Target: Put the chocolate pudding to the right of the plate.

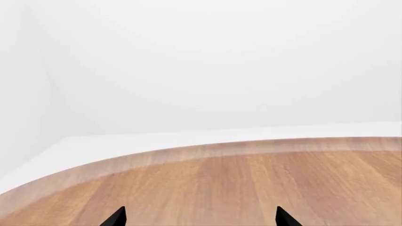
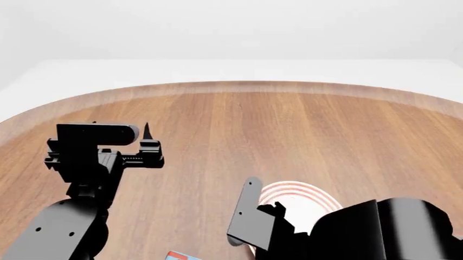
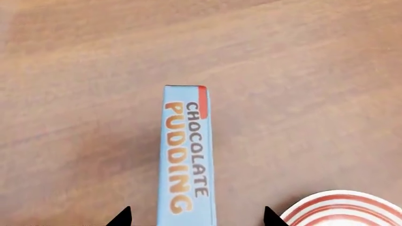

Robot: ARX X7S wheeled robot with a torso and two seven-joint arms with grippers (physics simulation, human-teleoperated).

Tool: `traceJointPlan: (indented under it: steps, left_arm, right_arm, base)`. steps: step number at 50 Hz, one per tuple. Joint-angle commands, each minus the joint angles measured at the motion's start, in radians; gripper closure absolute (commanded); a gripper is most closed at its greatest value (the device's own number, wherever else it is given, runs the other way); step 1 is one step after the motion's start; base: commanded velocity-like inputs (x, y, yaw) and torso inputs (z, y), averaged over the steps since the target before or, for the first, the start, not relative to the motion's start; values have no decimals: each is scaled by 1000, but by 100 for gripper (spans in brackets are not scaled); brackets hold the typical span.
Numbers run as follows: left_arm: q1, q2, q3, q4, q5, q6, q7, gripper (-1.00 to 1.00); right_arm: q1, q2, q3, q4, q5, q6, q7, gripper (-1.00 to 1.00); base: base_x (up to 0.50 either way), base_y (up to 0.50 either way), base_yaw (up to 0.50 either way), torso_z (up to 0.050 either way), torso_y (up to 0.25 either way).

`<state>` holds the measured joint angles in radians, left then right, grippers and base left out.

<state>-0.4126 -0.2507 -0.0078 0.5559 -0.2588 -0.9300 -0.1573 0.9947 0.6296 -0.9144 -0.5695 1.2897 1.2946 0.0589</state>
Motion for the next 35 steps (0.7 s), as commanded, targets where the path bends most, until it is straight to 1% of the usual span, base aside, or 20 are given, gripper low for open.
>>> traceJointPlan:
  steps: [1,17,35]
  left_arm:
    - [3,-1,3,-7,-4,10,-2,-100]
    - [0,-4,6,0,-13,6,-9,-100]
    - [-4,-9,7,17,-23,-6,-18,-100]
  right_arm:
    - [-20,-18,-50,37,-69,-28,-52,-100]
    - [-55,-40,-112,121,-156,-91,-121,-100]
    - [-98,-55,-192,176,-216,-110,-156,-100]
  base:
    - [0,0,0,0,0]
    - [0,0,0,0,0]
    - [0,0,0,0,0]
